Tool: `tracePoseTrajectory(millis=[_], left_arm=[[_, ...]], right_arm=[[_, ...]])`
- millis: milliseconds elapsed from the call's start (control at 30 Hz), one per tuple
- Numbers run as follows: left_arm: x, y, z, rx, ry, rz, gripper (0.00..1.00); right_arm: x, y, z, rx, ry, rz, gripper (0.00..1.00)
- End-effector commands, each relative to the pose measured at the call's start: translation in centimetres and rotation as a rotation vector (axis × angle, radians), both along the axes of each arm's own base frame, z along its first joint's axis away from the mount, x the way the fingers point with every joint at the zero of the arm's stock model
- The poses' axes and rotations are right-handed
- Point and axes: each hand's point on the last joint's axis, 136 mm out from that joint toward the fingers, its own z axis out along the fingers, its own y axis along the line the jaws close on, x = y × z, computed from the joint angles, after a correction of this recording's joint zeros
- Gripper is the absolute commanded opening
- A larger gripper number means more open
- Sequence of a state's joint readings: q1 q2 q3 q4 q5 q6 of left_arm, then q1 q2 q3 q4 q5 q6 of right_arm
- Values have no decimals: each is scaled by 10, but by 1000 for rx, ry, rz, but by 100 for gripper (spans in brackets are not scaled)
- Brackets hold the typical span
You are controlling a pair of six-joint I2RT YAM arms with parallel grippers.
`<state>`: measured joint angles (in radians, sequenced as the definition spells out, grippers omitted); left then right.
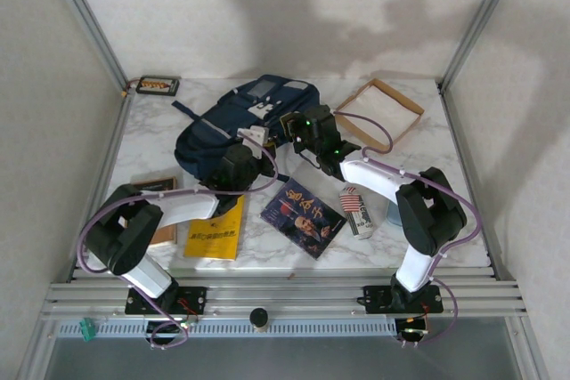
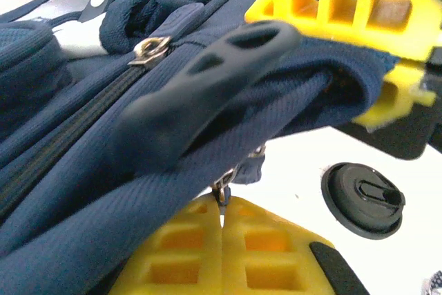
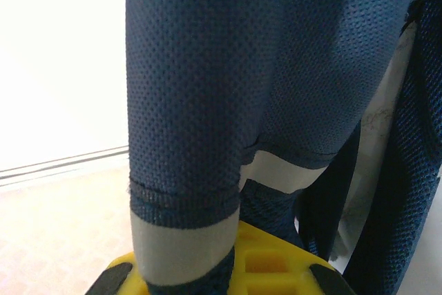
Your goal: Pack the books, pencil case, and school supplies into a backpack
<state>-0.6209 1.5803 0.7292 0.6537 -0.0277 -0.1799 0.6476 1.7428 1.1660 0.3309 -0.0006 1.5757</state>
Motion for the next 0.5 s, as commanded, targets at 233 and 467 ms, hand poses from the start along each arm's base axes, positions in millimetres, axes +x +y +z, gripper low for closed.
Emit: tracePoseTrajectory(millis=[233,467], left_arm=[[-16,28,-4,19,26,2,0],[-30,24,-12,-1,61,-49,0]], right_arm=[[5,-10,57,92,-134,-4,0],[7,-9,60,85,-141,4,0]])
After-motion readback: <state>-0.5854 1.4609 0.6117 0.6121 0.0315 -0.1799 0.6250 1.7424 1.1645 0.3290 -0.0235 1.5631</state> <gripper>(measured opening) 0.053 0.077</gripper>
